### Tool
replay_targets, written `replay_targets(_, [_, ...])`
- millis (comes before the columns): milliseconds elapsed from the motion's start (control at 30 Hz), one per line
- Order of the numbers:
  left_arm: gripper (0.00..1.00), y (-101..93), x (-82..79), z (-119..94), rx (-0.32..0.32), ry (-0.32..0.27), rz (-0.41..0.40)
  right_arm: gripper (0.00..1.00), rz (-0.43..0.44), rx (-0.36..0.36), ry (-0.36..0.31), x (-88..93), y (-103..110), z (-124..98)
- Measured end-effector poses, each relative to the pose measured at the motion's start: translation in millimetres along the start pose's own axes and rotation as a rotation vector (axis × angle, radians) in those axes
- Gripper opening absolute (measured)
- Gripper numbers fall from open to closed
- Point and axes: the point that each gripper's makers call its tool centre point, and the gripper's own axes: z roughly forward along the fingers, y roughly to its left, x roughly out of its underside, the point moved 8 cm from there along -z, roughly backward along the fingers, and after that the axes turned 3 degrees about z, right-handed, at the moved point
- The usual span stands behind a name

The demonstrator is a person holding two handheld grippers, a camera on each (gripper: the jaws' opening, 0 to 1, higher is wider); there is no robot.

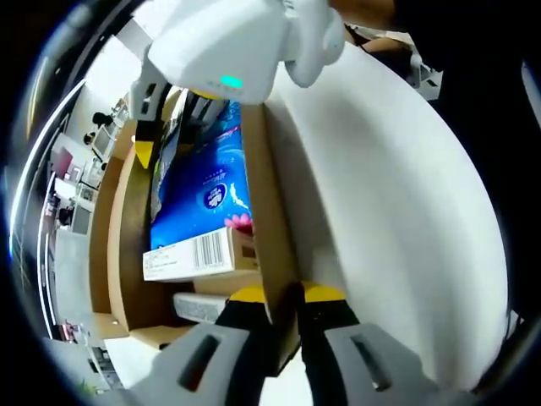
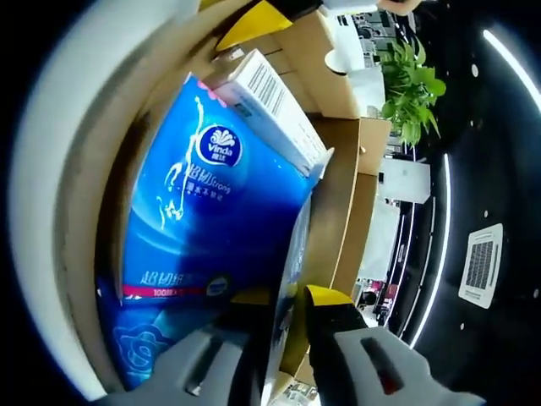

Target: Operate the shoe box by opening the lid, removing the specified soft item, and placing it in the target area until the item is outside and the box remains undamaged.

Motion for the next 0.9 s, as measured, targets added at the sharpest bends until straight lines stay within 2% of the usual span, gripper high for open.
replay_targets(300, [0.1, 0.0, 0.2, 0.3, -0.001, 0.0, 0.003, 0.05, 0.003, -0.029, -0.006, -0.3, 2.8, 0.7])
replay_targets(900, [0.1, -0.8, -0.6, 0.9, -0.005, 0.006, 0.007, 0.04, -0.004, -0.027, 0.003, 0.1, 3.9, -0.5])
